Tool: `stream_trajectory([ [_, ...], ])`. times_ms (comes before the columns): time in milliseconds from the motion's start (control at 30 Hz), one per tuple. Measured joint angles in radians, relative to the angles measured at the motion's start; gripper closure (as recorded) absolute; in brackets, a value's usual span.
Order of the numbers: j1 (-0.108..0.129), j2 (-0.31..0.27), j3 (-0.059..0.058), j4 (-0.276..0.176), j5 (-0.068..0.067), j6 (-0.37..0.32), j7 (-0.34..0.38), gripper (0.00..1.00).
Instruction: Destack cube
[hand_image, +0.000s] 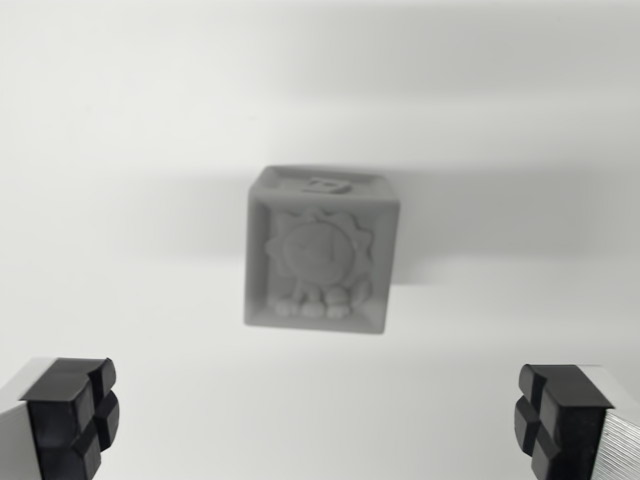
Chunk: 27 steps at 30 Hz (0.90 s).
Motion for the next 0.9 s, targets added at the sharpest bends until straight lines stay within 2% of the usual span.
stream_trajectory([
  [200,0.003,-0.075,0.000,0.002,0.010,-0.076,-0.006,0.00],
  [533,0.004,-0.184,0.000,0.021,0.017,-0.203,-0.012,0.00],
  [900,0.005,-0.265,-0.001,0.054,0.022,-0.317,-0.016,0.00],
])
